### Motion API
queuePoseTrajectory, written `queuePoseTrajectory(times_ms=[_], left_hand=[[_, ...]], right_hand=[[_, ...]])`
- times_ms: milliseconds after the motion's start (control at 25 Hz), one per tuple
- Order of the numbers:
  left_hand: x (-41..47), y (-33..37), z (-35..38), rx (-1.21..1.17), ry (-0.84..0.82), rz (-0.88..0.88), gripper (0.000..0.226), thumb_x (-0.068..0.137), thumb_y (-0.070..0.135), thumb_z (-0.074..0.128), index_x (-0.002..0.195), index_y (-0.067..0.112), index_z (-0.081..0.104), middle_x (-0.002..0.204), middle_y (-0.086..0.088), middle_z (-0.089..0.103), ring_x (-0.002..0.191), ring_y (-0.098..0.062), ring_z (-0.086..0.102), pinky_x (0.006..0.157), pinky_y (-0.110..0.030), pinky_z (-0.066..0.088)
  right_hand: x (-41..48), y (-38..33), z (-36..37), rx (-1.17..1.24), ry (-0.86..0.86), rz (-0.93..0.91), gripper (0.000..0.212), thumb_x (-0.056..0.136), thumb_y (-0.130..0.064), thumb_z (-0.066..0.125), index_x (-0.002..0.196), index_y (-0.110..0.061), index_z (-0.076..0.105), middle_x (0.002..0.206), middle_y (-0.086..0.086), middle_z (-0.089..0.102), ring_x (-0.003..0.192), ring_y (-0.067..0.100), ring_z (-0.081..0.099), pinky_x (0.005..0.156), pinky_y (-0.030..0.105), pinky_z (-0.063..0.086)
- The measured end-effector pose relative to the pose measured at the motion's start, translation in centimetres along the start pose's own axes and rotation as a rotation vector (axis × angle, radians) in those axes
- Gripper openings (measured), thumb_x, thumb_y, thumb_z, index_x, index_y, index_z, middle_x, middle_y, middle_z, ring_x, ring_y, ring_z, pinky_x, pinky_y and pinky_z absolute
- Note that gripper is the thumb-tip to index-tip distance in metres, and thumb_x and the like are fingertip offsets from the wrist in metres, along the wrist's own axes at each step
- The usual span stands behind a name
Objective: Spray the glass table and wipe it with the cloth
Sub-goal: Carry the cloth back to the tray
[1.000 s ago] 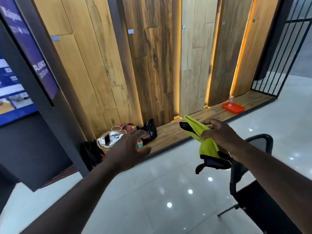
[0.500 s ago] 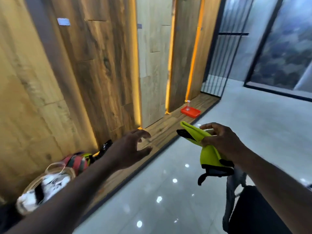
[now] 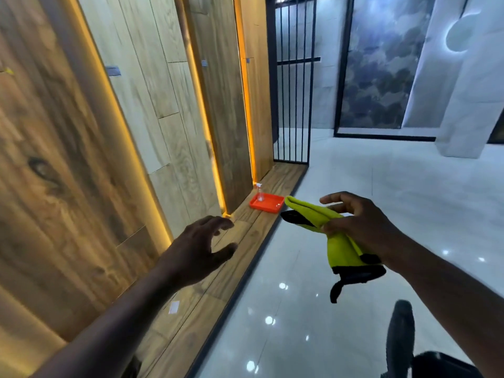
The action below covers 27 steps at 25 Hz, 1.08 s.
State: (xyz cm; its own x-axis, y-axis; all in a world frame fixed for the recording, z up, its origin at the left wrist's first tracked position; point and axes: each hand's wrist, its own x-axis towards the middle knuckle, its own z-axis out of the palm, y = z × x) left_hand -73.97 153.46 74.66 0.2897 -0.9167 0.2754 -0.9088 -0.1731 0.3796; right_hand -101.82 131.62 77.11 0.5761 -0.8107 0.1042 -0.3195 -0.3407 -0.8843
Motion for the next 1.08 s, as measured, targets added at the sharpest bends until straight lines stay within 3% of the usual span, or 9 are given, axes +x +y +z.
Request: queuePoseTrajectory(times_ms=[120, 360, 560, 880, 1080], left_hand=[[9.2, -4.1, 0.9, -0.060, 0.039, -0.004, 0.052, 0.093, 0.056, 0.062, 0.138, 0.033, 0.054, 0.140, 0.013, 0.057, 0.118, -0.001, 0.056, 0.092, -0.026, 0.055], [27.4, -14.9, 6.3, -0.135, 0.052, 0.039, 0.057, 0.090, 0.063, 0.059, 0.137, 0.030, 0.057, 0.137, 0.011, 0.060, 0.116, -0.004, 0.059, 0.090, -0.036, 0.059], [44.3, -22.3, 8.4, -0.217, 0.025, 0.072, 0.051, 0.091, 0.050, 0.070, 0.135, 0.028, 0.058, 0.134, 0.005, 0.062, 0.113, -0.008, 0.060, 0.092, -0.041, 0.059], [71.4, -28.0, 16.5, -0.211, -0.111, 0.164, 0.051, 0.093, 0.053, 0.071, 0.135, 0.030, 0.056, 0.136, 0.006, 0.061, 0.117, -0.011, 0.060, 0.088, -0.035, 0.057], [83.8, -30.7, 24.3, -0.237, -0.138, 0.047, 0.048, 0.093, 0.053, 0.069, 0.133, 0.028, 0.059, 0.132, 0.007, 0.062, 0.113, -0.009, 0.060, 0.089, -0.039, 0.058]], right_hand=[[9.8, 0.4, 0.6, -0.014, -0.005, -0.005, 0.046, 0.077, -0.016, 0.088, 0.113, -0.041, 0.075, 0.111, -0.015, 0.079, 0.104, 0.011, 0.072, 0.080, 0.029, 0.052], [29.3, 3.3, 3.6, -0.064, 0.044, 0.016, 0.048, 0.075, -0.015, 0.091, 0.112, -0.043, 0.075, 0.110, -0.016, 0.079, 0.104, 0.016, 0.074, 0.094, 0.043, 0.060], [43.9, 5.0, 5.7, -0.072, 0.118, 0.097, 0.054, 0.065, -0.024, 0.097, 0.107, -0.049, 0.076, 0.109, -0.016, 0.080, 0.105, 0.014, 0.075, 0.097, 0.048, 0.061], [64.8, 12.4, 1.9, -0.026, 0.228, 0.191, 0.051, 0.071, -0.021, 0.095, 0.110, -0.048, 0.076, 0.107, -0.018, 0.080, 0.107, 0.011, 0.074, 0.098, 0.045, 0.060], [80.3, 19.8, 0.0, -0.058, 0.134, 0.237, 0.051, 0.070, -0.021, 0.097, 0.109, -0.045, 0.075, 0.108, -0.017, 0.079, 0.108, 0.008, 0.071, 0.088, 0.034, 0.056]])
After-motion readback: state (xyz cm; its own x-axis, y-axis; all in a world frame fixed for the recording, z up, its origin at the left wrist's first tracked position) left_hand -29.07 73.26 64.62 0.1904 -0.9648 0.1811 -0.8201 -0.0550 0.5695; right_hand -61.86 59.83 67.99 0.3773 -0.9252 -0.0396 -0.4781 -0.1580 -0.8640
